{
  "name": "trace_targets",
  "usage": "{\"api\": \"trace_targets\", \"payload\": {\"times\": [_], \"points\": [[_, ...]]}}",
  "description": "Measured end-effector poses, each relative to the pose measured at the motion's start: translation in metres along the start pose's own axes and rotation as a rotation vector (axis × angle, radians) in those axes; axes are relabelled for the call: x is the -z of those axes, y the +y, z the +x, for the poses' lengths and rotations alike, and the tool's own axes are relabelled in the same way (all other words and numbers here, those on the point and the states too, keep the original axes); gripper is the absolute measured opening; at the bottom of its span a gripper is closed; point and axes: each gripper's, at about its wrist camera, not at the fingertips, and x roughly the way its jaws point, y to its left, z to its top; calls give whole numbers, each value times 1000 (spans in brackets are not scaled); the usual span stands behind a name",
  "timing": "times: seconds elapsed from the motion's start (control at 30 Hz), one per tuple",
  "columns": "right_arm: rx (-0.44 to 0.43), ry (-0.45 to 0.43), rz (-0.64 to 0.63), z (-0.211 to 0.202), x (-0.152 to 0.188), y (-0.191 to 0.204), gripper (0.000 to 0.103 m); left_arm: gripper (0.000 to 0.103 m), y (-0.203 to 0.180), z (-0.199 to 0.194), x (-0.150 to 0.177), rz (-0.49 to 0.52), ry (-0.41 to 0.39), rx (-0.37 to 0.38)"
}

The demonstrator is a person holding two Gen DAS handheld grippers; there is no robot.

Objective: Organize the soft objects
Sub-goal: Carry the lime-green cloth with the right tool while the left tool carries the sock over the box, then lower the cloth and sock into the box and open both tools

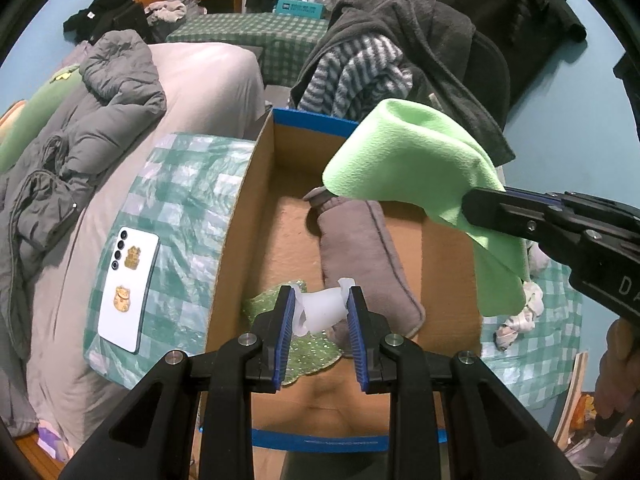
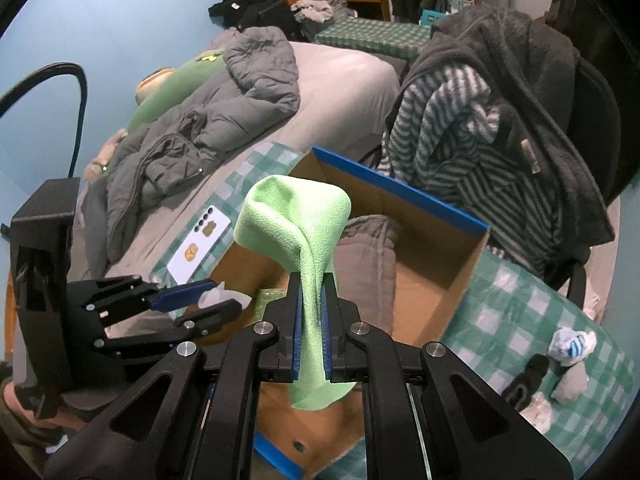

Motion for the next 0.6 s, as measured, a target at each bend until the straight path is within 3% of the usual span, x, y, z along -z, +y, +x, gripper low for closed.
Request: {"api": "trace_targets", "payload": {"times": [0.43,0.6], "points": [[-1,78,68,37,4,-10,7,30,8,27,6,-22,62,-1],[8,96,87,39,6,-15,13,34,7,30,7,-28,74,-17]]}}
